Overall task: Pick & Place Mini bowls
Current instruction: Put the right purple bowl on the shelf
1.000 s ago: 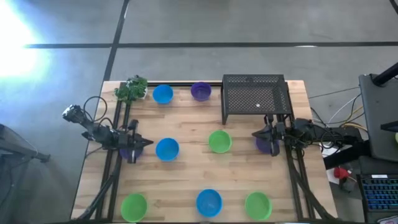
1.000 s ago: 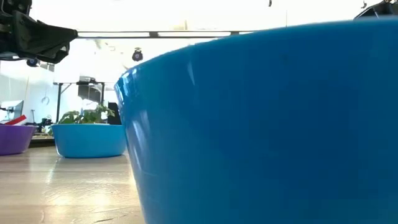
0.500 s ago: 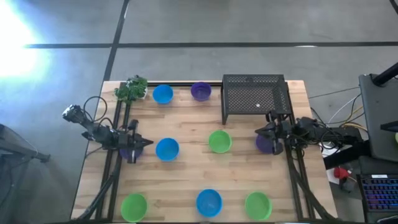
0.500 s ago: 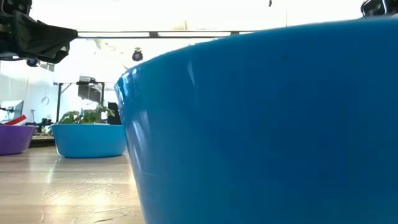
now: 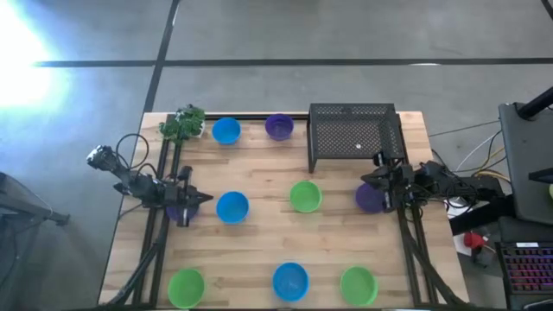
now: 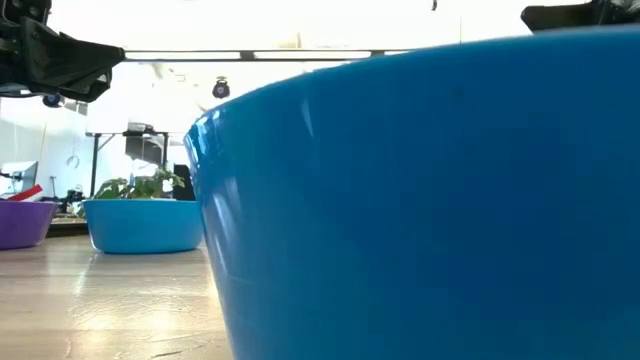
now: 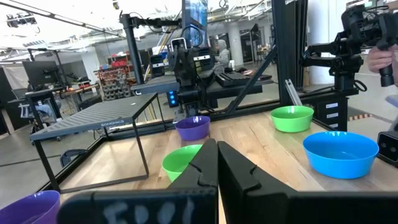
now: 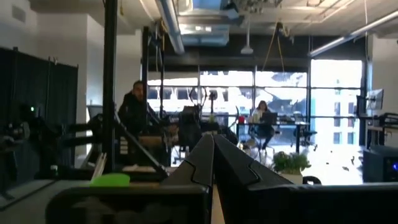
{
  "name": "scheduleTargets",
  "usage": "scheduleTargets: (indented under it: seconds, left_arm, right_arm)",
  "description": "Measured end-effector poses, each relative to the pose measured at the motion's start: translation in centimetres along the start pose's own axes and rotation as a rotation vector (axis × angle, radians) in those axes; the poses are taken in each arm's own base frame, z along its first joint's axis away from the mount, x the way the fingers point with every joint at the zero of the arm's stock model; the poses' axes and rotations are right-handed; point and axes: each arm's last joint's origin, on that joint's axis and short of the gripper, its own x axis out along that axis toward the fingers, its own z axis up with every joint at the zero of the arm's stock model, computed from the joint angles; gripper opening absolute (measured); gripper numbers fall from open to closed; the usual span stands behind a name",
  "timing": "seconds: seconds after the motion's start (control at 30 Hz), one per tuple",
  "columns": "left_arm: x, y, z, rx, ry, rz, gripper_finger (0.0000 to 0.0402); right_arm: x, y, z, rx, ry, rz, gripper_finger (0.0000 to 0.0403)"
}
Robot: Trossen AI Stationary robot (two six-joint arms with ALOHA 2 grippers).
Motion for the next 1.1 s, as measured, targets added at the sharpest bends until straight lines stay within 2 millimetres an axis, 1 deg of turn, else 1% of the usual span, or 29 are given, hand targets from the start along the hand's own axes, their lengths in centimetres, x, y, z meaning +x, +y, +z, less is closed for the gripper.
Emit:
scheduleTargets:
  seconds: [0.13,0.2,0.33,0.47,0.57,0.8,1.1]
  left_arm:
    - [0.0,0.0,0.0,0.0,0.0,0.0,0.0]
    - [0.0,0.0,0.0,0.0,0.0,0.0,0.0]
    - [0.0,0.0,0.0,0.0,0.0,0.0,0.0]
    - [0.0,0.0,0.0,0.0,0.0,0.0,0.0]
    - [0.0,0.0,0.0,0.0,0.0,0.0,0.0]
    - [0.0,0.0,0.0,0.0,0.0,0.0,0.0]
    - [0.0,0.0,0.0,0.0,-0.001,0.0,0.0]
  right_arm:
    - [0.0,0.0,0.5,0.002,-0.033,0.001,0.0008]
    - [0.1,0.0,1.0,0.002,-0.044,0.0,0.0008]
    - [0.1,0.0,2.7,0.002,-0.072,-0.006,0.0008]
    - [0.3,-0.1,4.8,0.004,-0.055,-0.067,0.0008]
    - [0.6,-0.2,6.2,0.041,0.02,-0.127,0.0008]
    - [1.8,-0.4,8.8,0.143,0.267,-0.235,0.0008]
    - [4.1,-0.4,10.6,0.301,0.606,-0.336,0.0008]
